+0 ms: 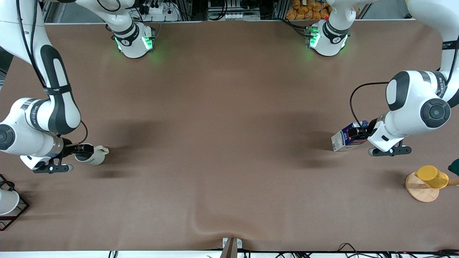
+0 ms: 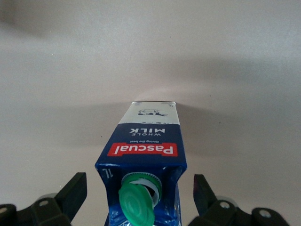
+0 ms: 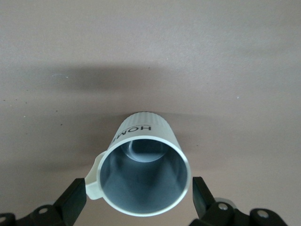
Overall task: Place milk next to cup
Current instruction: 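Close the left gripper on the milk carton while the right gripper grips the mug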
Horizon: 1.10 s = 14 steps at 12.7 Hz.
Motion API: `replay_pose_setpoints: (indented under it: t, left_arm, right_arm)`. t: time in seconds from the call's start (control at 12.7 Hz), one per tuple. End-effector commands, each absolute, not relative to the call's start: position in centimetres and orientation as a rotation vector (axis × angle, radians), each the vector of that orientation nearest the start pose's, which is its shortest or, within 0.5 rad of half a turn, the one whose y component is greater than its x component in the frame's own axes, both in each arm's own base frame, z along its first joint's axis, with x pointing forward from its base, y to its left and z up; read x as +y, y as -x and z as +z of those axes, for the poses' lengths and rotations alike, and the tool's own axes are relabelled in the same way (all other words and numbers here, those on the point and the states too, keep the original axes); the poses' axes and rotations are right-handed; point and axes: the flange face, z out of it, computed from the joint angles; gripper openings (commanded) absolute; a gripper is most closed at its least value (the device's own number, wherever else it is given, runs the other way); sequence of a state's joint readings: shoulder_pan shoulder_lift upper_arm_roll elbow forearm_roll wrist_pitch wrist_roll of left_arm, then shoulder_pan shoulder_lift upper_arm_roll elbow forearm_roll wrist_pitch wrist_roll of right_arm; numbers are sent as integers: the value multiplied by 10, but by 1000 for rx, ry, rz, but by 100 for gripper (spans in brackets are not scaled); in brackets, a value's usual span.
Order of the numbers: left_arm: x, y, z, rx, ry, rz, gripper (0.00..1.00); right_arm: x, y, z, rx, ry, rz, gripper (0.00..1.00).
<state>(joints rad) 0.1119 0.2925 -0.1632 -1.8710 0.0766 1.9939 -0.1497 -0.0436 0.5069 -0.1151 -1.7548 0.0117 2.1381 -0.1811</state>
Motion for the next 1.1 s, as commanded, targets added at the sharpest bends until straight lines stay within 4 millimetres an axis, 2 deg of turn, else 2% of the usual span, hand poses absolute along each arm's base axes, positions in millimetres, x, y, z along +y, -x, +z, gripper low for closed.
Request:
replay_pose_setpoints:
  t: [0.0, 0.08, 0.24, 0.31, 0.47, 0.55, 0.63, 0.71, 0.79, 1.02]
  left_arm:
    - [-21, -602, 347, -89, 3106, 260, 98]
    - [-21, -602, 347, -82, 3107, 258, 95]
    - [-22, -603, 345, -70, 3108, 261, 90]
    - [-21, -603, 344, -73, 3108, 263, 89]
    - [-23, -603, 346, -66, 3109, 258, 88]
    - [-21, -603, 346, -61, 3109, 261, 86]
    - [-20, -603, 344, -63, 3109, 263, 85]
    - [-21, -603, 345, -61, 3109, 263, 82]
    - [-22, -603, 345, -58, 3109, 263, 82]
    - [-21, -600, 345, -62, 3105, 299, 79]
  right_arm:
    - [-75, -642, 270, 39, 3147, 194, 100]
    - [-67, -642, 269, 56, 3148, 199, 100]
    - [-72, -642, 263, 78, 3147, 211, 100]
    - [-72, -642, 257, 82, 3144, 215, 100]
    - [-72, -643, 245, 196, 3143, 216, 100]
    - [-75, -643, 233, 213, 3145, 209, 100]
    - [-81, -643, 224, 230, 3146, 205, 90]
    - [-85, -642, 218, 241, 3145, 210, 44]
    - [-80, -644, 219, 257, 3137, 193, 3]
    - [-73, -646, 222, 293, 3135, 188, 0]
